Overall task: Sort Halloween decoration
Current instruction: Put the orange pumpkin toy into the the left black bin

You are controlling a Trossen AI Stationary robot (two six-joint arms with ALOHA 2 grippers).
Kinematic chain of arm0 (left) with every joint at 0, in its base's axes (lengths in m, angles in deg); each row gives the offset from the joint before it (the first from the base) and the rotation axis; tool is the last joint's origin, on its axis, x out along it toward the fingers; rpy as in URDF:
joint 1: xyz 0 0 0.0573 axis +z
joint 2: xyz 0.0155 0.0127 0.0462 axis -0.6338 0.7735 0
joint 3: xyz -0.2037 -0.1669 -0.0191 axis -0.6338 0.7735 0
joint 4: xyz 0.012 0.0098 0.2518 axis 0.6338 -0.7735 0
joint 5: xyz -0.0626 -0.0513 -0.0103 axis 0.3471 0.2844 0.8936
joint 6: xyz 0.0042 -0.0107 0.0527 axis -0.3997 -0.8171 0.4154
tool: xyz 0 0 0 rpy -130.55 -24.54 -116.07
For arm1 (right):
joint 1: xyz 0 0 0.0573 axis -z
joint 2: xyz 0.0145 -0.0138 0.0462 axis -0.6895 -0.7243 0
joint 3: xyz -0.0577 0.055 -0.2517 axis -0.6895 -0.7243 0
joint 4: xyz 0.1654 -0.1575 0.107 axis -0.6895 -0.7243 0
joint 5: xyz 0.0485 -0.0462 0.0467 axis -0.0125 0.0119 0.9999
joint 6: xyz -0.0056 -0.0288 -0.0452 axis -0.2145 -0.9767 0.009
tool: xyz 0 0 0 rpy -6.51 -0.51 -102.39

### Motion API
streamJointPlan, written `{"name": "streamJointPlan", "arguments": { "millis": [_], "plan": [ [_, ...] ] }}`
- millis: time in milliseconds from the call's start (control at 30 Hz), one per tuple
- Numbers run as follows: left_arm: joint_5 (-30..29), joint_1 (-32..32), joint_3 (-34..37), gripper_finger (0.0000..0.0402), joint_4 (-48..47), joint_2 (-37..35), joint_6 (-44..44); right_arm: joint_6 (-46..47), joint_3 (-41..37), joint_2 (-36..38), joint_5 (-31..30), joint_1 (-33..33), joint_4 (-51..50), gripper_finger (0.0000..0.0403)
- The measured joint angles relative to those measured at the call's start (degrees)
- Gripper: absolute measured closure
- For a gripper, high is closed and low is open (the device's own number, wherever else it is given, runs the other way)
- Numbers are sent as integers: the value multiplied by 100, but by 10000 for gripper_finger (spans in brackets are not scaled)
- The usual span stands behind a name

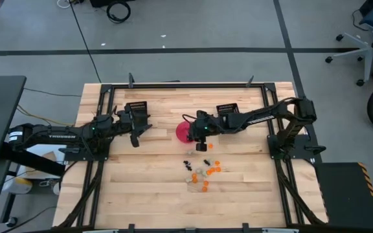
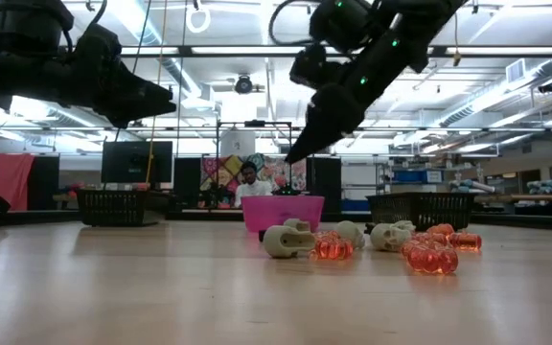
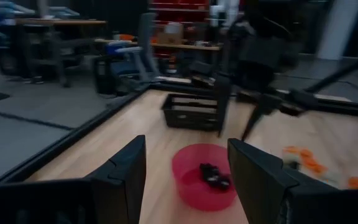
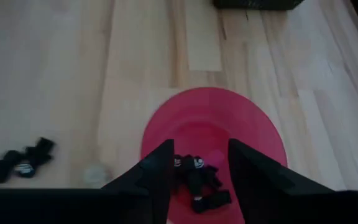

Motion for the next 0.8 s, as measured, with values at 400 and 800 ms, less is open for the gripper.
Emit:
{"name": "streamJointPlan", "arguments": {
  "millis": [400,800],
  "plan": [
    [319,0,-4,207,-26,81,3,801,-335,273,124,-368,-1543,247],
    [307,0,-4,207,18,81,20,1199,-1350,274,-128,-505,-665,209]
  ]
}}
